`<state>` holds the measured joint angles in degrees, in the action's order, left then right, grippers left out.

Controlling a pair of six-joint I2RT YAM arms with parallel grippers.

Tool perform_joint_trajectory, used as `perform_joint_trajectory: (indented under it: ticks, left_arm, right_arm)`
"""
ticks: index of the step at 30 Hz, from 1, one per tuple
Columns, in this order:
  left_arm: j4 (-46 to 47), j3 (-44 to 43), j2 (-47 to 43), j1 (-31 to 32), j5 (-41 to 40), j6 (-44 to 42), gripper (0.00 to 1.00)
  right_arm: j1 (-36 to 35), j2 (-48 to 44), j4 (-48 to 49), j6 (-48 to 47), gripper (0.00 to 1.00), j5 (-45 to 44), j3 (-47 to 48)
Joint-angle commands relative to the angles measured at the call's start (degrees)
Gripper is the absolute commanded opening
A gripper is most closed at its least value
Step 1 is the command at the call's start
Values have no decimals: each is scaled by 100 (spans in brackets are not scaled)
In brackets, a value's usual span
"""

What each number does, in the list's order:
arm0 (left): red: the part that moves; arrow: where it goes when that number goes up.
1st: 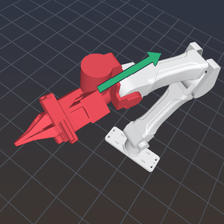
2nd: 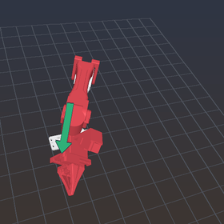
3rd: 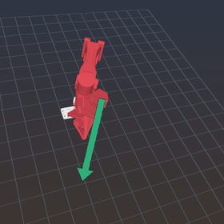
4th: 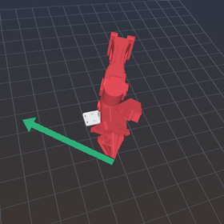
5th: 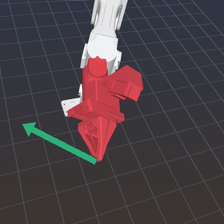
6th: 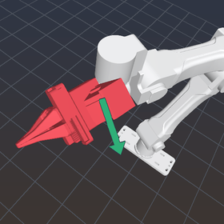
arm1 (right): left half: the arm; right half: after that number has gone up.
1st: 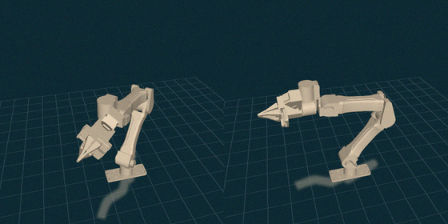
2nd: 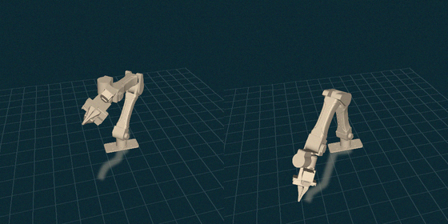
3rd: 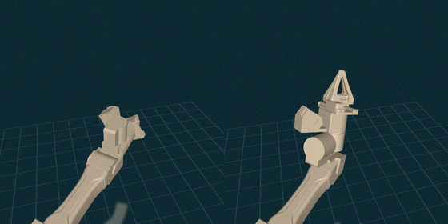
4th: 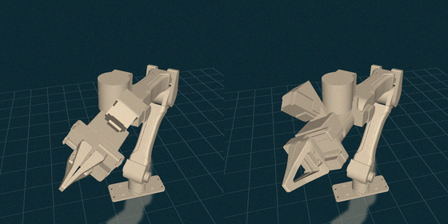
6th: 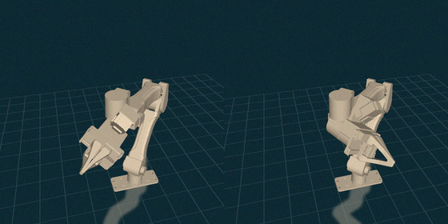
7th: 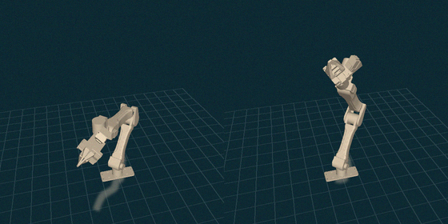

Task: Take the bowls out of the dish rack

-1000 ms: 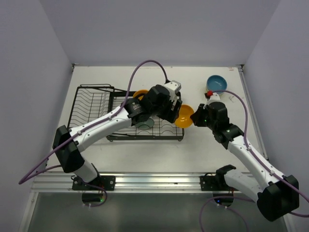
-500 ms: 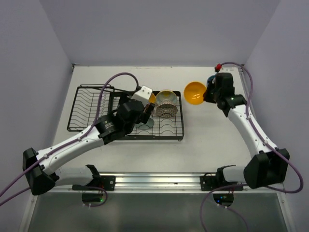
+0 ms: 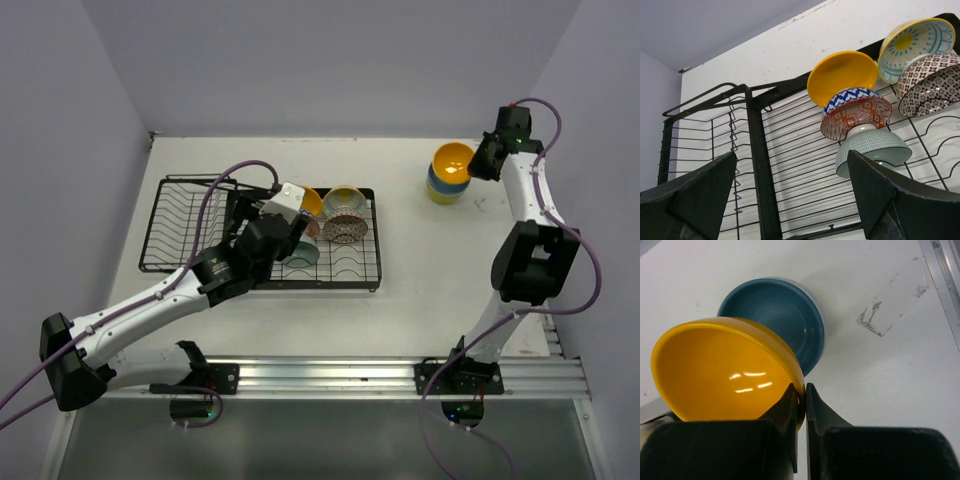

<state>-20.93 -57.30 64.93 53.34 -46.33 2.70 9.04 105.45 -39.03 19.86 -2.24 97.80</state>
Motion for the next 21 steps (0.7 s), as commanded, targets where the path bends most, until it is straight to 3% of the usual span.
perform_joint_trajectory:
  ticks: [1,17,18,19,21]
  left_arm:
    - [335,17,-112,1,-157,-103,96]
    - [291,-27,11,1,27,-94,96]
    - [282,-27,29,1,36,-94,96]
    - [291,-18,38,1,36,-103,96]
    - [291,-18,64,1,45,-103,96]
  right_arm:
    - [168,361,-246,80,0,198,528]
    - [230,1188,-246,115,0,558,1092]
    - [230,1241,-237,115,4,575,1144]
    - [230,1267,-246,106,24,567,1180]
    - [221,1390,-290,106,47,584,1311]
